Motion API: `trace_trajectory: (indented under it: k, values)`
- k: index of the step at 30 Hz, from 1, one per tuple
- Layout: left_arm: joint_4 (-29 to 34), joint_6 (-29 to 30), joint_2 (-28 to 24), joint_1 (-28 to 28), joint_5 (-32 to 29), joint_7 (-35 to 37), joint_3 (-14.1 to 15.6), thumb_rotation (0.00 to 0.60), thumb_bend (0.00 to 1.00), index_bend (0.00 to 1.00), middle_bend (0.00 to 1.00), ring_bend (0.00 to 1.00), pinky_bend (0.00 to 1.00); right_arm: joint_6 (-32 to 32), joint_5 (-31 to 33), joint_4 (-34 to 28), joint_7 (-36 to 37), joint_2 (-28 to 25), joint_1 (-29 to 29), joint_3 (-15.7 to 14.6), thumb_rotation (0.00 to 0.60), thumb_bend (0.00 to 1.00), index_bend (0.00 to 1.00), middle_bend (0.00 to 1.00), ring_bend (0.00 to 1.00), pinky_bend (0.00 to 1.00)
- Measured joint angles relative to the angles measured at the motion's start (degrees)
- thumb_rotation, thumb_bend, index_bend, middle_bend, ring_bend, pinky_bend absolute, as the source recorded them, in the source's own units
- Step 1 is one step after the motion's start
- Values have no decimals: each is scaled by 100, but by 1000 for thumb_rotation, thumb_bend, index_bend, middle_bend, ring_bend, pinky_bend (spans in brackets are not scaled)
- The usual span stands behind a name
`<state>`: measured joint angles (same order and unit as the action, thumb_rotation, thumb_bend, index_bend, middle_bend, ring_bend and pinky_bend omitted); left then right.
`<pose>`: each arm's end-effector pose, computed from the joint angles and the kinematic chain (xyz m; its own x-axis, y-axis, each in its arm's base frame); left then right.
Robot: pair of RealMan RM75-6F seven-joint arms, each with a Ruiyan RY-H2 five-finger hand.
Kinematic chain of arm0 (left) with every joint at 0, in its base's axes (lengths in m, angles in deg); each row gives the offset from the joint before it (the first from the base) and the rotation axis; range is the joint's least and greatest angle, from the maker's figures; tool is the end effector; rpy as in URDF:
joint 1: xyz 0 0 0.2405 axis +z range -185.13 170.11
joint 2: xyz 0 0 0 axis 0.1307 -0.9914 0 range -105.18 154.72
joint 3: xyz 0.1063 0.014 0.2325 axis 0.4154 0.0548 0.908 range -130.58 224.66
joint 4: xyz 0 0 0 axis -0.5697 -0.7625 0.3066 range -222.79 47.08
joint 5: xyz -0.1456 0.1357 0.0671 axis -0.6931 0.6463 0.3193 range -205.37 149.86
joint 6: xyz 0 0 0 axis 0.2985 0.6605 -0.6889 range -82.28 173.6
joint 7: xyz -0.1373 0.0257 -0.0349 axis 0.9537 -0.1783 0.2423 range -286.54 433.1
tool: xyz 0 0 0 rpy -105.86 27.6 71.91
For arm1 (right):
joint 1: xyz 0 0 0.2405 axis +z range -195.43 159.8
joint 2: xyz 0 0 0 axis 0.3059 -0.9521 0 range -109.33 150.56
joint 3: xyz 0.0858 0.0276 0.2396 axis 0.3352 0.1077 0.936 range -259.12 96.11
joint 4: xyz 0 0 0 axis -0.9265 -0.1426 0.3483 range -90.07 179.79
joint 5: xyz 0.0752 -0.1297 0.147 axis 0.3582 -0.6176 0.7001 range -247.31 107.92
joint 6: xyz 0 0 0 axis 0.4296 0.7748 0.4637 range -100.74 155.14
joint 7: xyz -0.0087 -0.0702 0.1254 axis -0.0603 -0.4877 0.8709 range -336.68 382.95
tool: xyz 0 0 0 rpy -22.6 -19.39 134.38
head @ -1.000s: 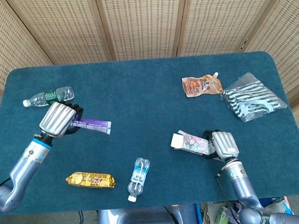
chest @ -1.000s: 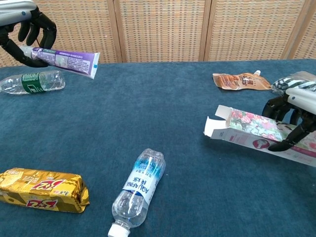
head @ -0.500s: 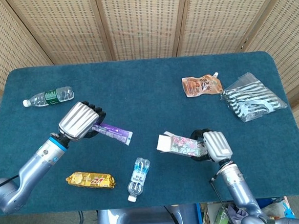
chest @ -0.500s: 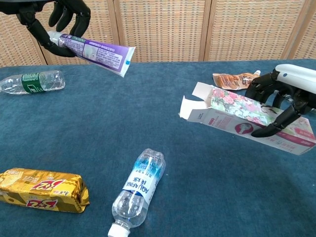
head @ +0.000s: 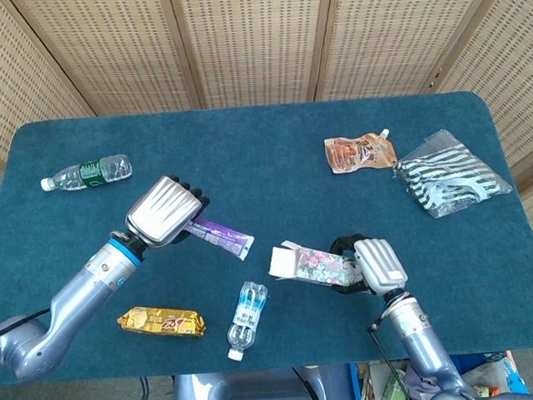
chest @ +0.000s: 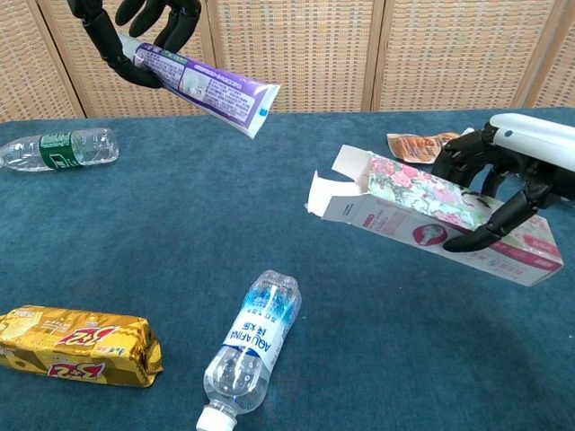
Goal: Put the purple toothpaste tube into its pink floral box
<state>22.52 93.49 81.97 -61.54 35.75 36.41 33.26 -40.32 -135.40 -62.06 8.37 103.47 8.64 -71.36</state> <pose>-0.0488 0.3484 0.1163 0.7574 -0.0735 0.6489 0.4757 -0.6187 -0.6252 -0.1582 -0.2650 0.0273 0.0670 -0.2798 0.9577 -0.9869 -0.1597 0.0223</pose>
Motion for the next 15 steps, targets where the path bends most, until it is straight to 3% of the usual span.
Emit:
trace_trajectory:
  k: [7,15]
  values:
    - [447,-43,-131,-539,-1350,-1043,134,600,269,827,691,594,573,5,0,33,-99,91,36,-58,600,7,619,569,389,464]
    - [1020,380,-93,-1377,-2829,-2137,491,600,269,827,691,594,573,0,19,54,-125,136,52,-82,600,8,619,569,389,464]
